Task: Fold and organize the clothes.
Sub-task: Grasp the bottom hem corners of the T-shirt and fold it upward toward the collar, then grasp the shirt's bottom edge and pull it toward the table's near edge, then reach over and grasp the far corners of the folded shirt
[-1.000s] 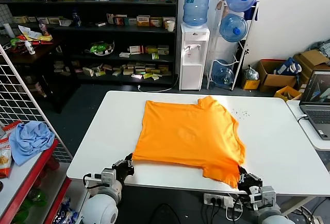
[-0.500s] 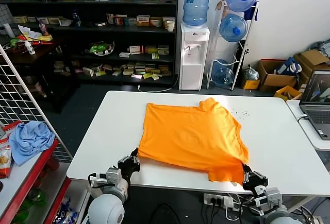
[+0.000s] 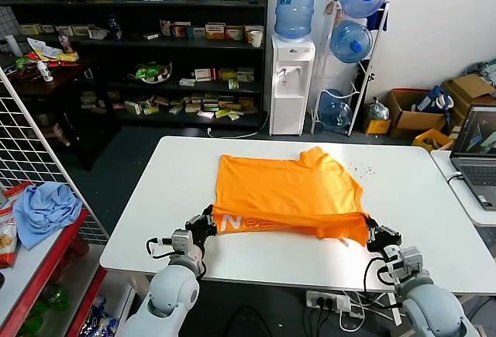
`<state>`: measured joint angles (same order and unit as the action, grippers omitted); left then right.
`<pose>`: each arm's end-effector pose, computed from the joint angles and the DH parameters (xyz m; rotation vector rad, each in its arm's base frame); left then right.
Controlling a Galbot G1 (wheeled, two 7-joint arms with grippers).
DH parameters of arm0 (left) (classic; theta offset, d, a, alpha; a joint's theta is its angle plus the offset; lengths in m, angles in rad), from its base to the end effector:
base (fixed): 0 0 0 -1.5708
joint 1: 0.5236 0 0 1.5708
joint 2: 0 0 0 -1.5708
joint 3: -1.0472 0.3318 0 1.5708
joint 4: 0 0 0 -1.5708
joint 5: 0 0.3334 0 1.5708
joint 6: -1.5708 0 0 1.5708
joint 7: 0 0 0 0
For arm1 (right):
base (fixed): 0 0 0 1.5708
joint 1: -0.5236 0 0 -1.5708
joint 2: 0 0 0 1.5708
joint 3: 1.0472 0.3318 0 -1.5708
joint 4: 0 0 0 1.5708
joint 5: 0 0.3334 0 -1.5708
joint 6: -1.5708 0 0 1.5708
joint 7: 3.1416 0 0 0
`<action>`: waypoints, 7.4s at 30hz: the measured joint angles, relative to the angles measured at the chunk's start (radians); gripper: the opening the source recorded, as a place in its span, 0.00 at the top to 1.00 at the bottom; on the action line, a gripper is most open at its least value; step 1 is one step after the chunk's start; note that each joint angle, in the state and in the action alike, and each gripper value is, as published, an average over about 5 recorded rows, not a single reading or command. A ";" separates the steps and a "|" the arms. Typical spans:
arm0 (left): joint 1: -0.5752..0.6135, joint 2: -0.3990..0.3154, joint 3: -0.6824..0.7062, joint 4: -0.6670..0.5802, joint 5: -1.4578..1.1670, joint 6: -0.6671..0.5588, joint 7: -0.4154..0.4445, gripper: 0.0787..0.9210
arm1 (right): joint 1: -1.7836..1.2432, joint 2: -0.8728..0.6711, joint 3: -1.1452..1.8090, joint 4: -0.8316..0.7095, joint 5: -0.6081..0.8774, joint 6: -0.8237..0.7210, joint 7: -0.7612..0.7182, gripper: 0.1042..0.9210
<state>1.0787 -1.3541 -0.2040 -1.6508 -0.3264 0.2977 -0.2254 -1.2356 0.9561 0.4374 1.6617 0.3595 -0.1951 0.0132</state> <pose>0.3053 -0.0364 -0.3302 -0.1708 -2.7959 0.0548 0.2757 -0.1505 -0.3201 0.1491 -2.7763 0.3594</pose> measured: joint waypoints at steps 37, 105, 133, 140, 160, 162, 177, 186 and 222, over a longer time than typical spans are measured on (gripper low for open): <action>0.035 -0.002 0.017 0.020 -0.090 0.030 -0.014 0.12 | 0.021 -0.016 -0.026 -0.026 0.035 -0.157 0.000 0.12; 0.292 0.178 0.015 -0.226 -0.113 0.095 -0.041 0.98 | -0.401 -0.079 0.076 0.307 0.084 -0.287 0.115 0.97; 0.216 0.189 0.002 -0.256 -0.104 0.060 -0.032 0.16 | -0.268 -0.092 0.088 0.309 0.194 -0.216 0.142 0.13; 0.093 0.160 0.041 -0.134 -0.101 0.027 -0.010 0.12 | -0.095 -0.075 0.047 0.160 0.219 -0.180 0.089 0.12; -0.366 0.027 0.177 0.347 -0.139 0.056 0.017 0.12 | 0.418 0.032 -0.103 -0.342 0.215 -0.200 -0.076 0.12; -0.402 0.014 0.182 0.389 -0.144 0.060 0.021 0.12 | 0.454 0.046 -0.114 -0.381 0.209 -0.204 -0.089 0.12; -0.568 -0.036 0.205 0.619 -0.161 0.091 0.034 0.12 | 0.619 0.144 -0.155 -0.605 0.164 -0.224 -0.179 0.12; -0.588 -0.039 0.189 0.692 -0.157 0.099 0.053 0.13 | 0.650 0.190 -0.163 -0.679 0.142 -0.240 -0.195 0.27; -0.450 0.051 0.165 0.466 -0.250 0.144 0.007 0.98 | 0.472 0.109 -0.156 -0.381 0.190 -0.211 -0.069 0.98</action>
<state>0.6284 -1.3030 -0.0394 -1.1852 -0.5760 0.4416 -0.2188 -0.7633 1.0648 0.2817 1.2812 0.5493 -0.4065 -0.0558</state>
